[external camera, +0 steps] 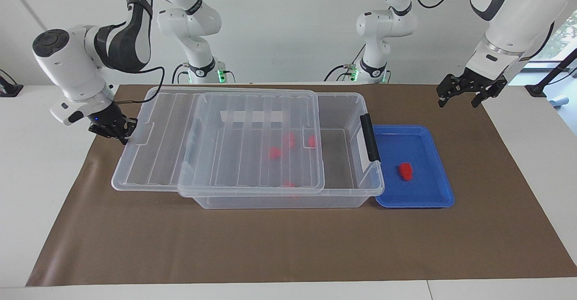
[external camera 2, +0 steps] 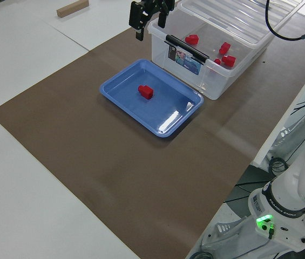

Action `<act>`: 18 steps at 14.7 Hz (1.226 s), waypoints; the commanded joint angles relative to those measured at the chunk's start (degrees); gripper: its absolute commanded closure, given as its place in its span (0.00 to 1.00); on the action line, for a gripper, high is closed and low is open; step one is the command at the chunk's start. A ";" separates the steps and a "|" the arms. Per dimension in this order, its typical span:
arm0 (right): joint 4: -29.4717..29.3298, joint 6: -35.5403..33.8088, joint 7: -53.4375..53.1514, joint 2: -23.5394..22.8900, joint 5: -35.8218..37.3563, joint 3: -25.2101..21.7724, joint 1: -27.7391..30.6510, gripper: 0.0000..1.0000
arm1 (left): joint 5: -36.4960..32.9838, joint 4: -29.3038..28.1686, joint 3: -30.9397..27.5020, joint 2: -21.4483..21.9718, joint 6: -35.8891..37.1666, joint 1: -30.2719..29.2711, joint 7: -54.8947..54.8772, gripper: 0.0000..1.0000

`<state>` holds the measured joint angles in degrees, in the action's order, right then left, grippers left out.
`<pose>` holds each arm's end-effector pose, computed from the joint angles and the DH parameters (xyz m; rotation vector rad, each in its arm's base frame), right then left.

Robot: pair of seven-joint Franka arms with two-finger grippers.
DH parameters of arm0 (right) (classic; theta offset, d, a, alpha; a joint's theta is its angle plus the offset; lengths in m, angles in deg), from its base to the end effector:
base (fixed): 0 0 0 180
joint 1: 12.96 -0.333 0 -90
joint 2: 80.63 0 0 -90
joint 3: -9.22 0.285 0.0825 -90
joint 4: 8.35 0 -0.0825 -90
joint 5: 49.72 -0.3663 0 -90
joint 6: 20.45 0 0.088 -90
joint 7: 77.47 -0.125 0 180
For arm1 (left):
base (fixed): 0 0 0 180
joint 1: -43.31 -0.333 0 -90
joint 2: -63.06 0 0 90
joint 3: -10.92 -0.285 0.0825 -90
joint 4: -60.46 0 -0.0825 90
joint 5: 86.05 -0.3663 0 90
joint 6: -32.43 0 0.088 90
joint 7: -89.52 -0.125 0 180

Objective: Place red block in blue tray from box
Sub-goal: 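Withdraw the left gripper while the right gripper reaches the lid edge, then slide the clear lid back toward the tray with the right gripper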

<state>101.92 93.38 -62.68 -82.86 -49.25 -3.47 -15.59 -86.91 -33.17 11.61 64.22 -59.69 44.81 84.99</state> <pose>0.5458 -0.0966 0.4282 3.1176 0.1342 0.0314 0.5331 -0.0186 0.5607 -3.1210 0.1842 0.0100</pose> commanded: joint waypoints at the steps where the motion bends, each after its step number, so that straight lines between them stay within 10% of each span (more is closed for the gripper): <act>1: 1.08 0.69 -2.99 0.65 -0.55 1.96 0.35 1.00 | -0.28 -1.03 -0.16 0.95 0.88 0.35 -0.39 0.00; 18: 1.17 0.77 -15.83 0.73 -0.64 11.28 0.35 1.00 | 2.18 -2.35 -0.25 2.26 0.27 -0.27 -0.22 0.00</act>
<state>102.03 93.38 -76.46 -82.86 -49.26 6.41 -15.63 -85.38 -33.69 11.53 64.73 -59.47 44.78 84.99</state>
